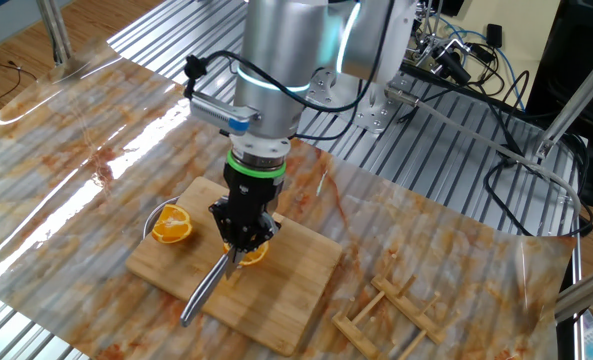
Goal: Chop the orange
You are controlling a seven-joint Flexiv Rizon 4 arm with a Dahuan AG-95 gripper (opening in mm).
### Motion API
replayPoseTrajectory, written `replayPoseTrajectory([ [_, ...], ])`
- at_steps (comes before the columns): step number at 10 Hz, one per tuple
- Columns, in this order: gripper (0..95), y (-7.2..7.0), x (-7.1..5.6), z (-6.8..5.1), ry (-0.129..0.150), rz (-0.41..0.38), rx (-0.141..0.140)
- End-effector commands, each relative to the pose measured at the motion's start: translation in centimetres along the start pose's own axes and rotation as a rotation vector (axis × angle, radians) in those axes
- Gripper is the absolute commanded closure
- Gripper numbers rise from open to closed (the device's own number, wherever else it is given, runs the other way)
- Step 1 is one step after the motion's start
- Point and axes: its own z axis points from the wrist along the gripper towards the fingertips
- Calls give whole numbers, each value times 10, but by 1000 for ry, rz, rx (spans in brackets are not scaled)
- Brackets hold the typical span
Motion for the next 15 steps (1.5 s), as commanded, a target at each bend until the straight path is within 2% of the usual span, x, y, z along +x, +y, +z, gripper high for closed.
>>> replayPoseTrajectory([
  [1,950,3,1,3,12,4,-19],
  [2,950,5,2,8,-7,5,-11],
  [4,950,5,2,8,7,9,-13],
  [5,950,5,2,8,5,7,-9],
  [6,950,4,2,6,19,5,-4],
  [7,950,1,1,-2,49,5,-13],
  [9,950,4,-2,-10,70,11,-17],
  [10,950,5,-3,-11,72,7,-7],
  [13,950,6,-4,-12,71,6,-6],
  [15,950,7,-4,-9,53,12,-8],
])
